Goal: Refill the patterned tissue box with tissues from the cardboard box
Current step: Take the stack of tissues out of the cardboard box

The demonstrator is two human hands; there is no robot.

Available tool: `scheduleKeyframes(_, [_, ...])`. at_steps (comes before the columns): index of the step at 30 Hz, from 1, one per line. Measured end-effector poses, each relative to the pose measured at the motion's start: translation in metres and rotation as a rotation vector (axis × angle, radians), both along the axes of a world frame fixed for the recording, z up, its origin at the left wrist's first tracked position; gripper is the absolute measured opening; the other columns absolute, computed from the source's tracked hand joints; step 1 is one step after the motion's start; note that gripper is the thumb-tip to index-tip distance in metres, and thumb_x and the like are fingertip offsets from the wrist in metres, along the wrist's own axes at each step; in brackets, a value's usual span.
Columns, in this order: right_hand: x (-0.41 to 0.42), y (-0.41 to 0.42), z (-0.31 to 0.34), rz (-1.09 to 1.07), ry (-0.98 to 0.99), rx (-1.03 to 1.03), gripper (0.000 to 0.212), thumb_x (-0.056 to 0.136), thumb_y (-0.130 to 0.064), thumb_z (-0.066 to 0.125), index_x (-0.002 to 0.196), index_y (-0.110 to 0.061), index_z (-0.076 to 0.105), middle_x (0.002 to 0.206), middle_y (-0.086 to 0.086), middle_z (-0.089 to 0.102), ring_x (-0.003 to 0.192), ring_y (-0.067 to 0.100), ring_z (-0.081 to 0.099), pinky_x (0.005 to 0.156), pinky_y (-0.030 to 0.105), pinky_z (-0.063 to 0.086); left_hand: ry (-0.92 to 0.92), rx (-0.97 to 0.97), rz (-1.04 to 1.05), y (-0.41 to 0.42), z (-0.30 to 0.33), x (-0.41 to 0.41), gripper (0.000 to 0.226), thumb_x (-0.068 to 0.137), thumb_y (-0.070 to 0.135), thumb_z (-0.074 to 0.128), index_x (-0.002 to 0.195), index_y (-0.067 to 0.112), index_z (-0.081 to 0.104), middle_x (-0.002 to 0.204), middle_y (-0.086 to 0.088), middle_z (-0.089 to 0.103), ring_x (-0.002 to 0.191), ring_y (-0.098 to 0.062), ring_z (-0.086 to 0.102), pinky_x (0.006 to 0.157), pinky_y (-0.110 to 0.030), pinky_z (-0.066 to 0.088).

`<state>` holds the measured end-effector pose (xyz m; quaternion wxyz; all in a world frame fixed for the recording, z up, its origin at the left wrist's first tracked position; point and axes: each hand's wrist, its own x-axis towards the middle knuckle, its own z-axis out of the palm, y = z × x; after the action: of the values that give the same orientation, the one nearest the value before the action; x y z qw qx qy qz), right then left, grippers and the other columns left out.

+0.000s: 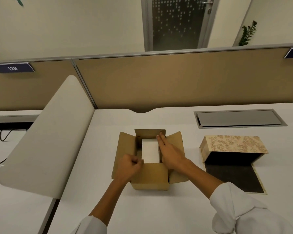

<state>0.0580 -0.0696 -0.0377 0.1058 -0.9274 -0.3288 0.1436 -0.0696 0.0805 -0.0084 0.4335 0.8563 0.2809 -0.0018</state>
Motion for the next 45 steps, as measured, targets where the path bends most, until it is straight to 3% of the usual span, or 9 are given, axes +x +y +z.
scheduleKeyframes(4, [0.026, 0.011, 0.002, -0.041, 0.062, -0.004, 0.091, 0.094, -0.006, 0.058, 0.158, -0.022, -0.005, 0.167, 0.000, -0.014, 0.072, 0.014, 0.061, 0.062, 0.019, 0.056, 0.064, -0.135, -0.031, 0.016, -0.006, -0.007, 0.024, 0.076, 0.007, 0.073, 0.053, 0.001, 0.066, 0.085, -0.011, 0.077, 0.090, -0.013, 0.070, 0.061, -0.041, 0.062])
scheduleKeyframes(6, [0.036, 0.017, 0.000, -0.029, 0.019, -0.087, 0.087, 0.094, -0.007, 0.057, 0.158, -0.017, -0.001, 0.168, 0.005, -0.008, 0.073, 0.015, 0.061, 0.063, 0.023, 0.057, 0.136, -0.063, -0.175, 0.017, -0.006, -0.014, 0.022, 0.070, 0.014, 0.081, 0.084, 0.001, 0.071, 0.106, -0.013, 0.073, 0.100, -0.016, 0.065, 0.086, -0.044, 0.059])
scheduleKeyframes(11, [0.053, 0.034, 0.001, 0.006, -0.040, -0.269, 0.072, 0.088, -0.011, 0.058, 0.152, -0.007, 0.024, 0.147, 0.015, 0.046, 0.106, 0.031, 0.061, 0.084, 0.038, 0.053, 0.265, 0.275, -0.358, 0.016, -0.033, -0.033, 0.102, 0.058, 0.063, 0.080, 0.142, 0.027, 0.036, 0.165, -0.001, -0.008, 0.151, -0.026, -0.009, 0.122, -0.050, 0.016])
scheduleKeyframes(15, [0.057, 0.043, 0.006, 0.047, -0.079, -0.341, 0.049, 0.085, -0.014, 0.059, 0.133, -0.007, 0.051, 0.118, 0.010, 0.064, 0.100, 0.026, 0.063, 0.079, 0.034, 0.050, 0.144, 0.217, -0.291, 0.021, -0.054, -0.046, 0.065, 0.055, 0.071, 0.077, 0.102, 0.028, 0.066, 0.165, 0.003, -0.004, 0.151, -0.024, -0.005, 0.119, -0.050, 0.027])
scheduleKeyframes(19, [0.033, 0.048, 0.003, -0.096, -0.016, -0.171, 0.075, 0.091, -0.025, 0.059, 0.153, -0.008, 0.022, 0.160, 0.014, 0.028, 0.099, 0.025, 0.064, 0.072, 0.030, 0.053, 0.095, 0.200, -0.297, 0.023, -0.064, -0.051, 0.044, 0.059, 0.066, 0.078, 0.066, 0.029, 0.055, 0.164, 0.006, 0.001, 0.152, -0.022, 0.000, 0.110, -0.041, 0.038])
scheduleKeyframes(22, [-0.012, 0.043, -0.015, -0.267, -0.062, 0.157, 0.075, 0.093, -0.037, 0.057, 0.154, -0.010, 0.021, 0.162, 0.010, 0.024, 0.123, 0.025, 0.056, 0.093, 0.032, 0.052, 0.029, 0.184, -0.281, 0.023, -0.069, -0.052, 0.045, 0.058, 0.069, 0.077, 0.062, 0.033, 0.049, 0.163, 0.007, 0.005, 0.151, -0.020, 0.002, 0.109, -0.042, 0.042])
scheduleKeyframes(25, [-0.047, 0.045, -0.034, -0.528, 0.315, 0.308, 0.081, 0.092, -0.042, 0.060, 0.153, -0.008, 0.020, 0.157, 0.011, 0.032, 0.140, 0.029, 0.039, 0.111, 0.041, 0.042, 0.000, 0.195, -0.260, 0.022, -0.073, -0.054, 0.046, 0.058, 0.070, 0.076, 0.064, 0.032, 0.050, 0.163, 0.009, 0.009, 0.151, -0.019, 0.005, 0.106, -0.040, 0.045])
scheduleKeyframes(28, [-0.047, 0.054, -0.037, -0.790, 0.782, 0.293, 0.072, 0.092, -0.045, 0.059, 0.146, -0.006, 0.032, 0.148, 0.013, 0.045, 0.132, 0.031, 0.048, 0.106, 0.041, 0.046, -0.013, 0.203, -0.261, 0.022, -0.075, -0.053, 0.045, 0.058, 0.068, 0.078, 0.064, 0.032, 0.051, 0.162, 0.009, 0.011, 0.151, -0.019, 0.007, 0.105, -0.038, 0.045])
scheduleKeyframes(45, [-0.015, 0.063, -0.003, -0.907, 1.129, 0.486, 0.073, 0.064, -0.012, 0.089, 0.125, -0.006, 0.049, 0.129, 0.017, 0.057, 0.114, 0.036, 0.054, 0.103, 0.050, 0.045, 0.072, 0.276, -0.280, 0.023, -0.062, -0.054, 0.048, 0.062, 0.061, 0.080, 0.070, 0.020, 0.056, 0.164, 0.002, 0.012, 0.151, -0.023, 0.009, 0.106, -0.039, 0.044])
